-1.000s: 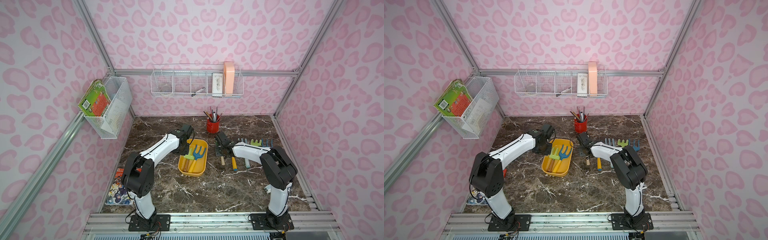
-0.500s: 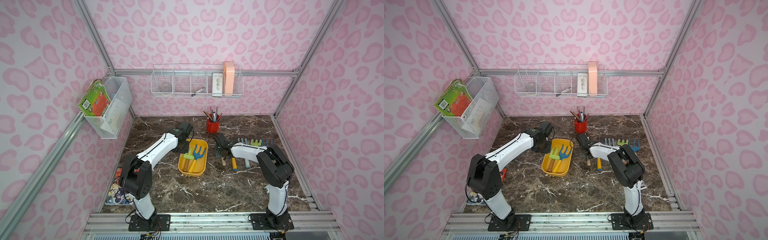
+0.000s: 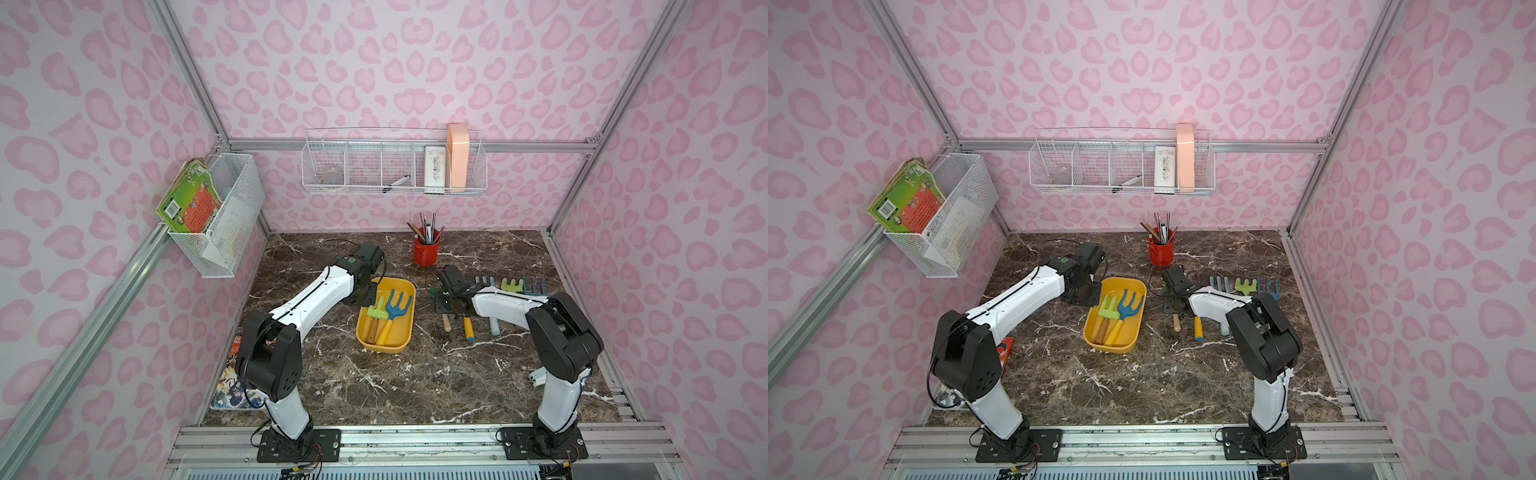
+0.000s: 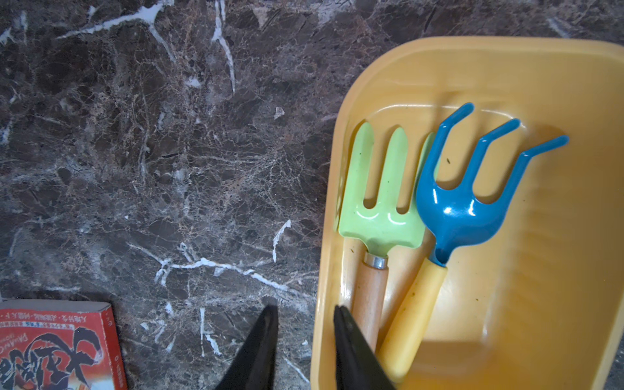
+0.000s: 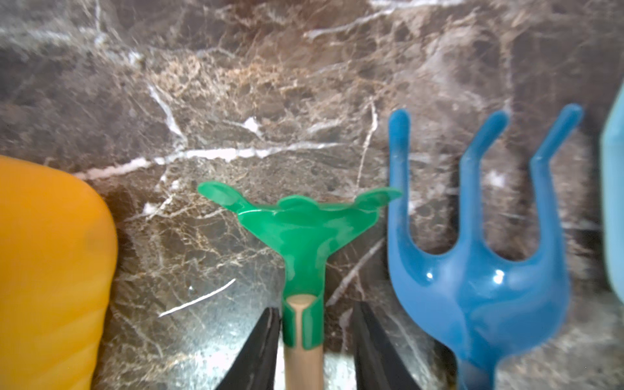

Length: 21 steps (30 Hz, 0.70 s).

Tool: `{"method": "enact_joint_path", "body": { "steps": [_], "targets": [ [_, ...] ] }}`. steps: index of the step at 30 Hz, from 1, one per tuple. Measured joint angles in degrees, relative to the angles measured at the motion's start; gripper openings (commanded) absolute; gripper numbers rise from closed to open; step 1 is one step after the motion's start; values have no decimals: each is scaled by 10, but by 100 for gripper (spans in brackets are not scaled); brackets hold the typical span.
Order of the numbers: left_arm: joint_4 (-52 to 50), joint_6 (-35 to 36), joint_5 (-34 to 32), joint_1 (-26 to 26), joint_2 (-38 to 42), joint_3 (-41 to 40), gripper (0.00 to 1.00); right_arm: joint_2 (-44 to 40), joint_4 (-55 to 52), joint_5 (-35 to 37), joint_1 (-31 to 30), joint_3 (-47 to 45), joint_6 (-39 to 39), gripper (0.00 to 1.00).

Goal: Take the hand rake out of the storage box
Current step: Place the rake at the center of the board, then pick up the rake from the storage box.

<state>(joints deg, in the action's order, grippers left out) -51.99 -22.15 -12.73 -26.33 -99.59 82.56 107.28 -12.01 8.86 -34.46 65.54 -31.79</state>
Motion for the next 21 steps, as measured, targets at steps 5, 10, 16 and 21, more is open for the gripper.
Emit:
{"method": "enact_joint_path", "body": {
  "steps": [5, 10, 16, 21],
  "targets": [
    [-3, 3, 16, -19, 4, 19, 34, -56, 15, -24, 11, -22, 2, 42],
    [-5, 12, 31, -60, -10, 39, 34, -121, 39, -53, 53, -61, 4, 43],
    [-4, 12, 50, -82, -43, 35, 37, -157, 52, -71, 83, -104, 6, 44],
    [-3, 10, 68, -98, -67, 23, 39, -162, 59, -80, 92, -124, 5, 44]
  ]
}}
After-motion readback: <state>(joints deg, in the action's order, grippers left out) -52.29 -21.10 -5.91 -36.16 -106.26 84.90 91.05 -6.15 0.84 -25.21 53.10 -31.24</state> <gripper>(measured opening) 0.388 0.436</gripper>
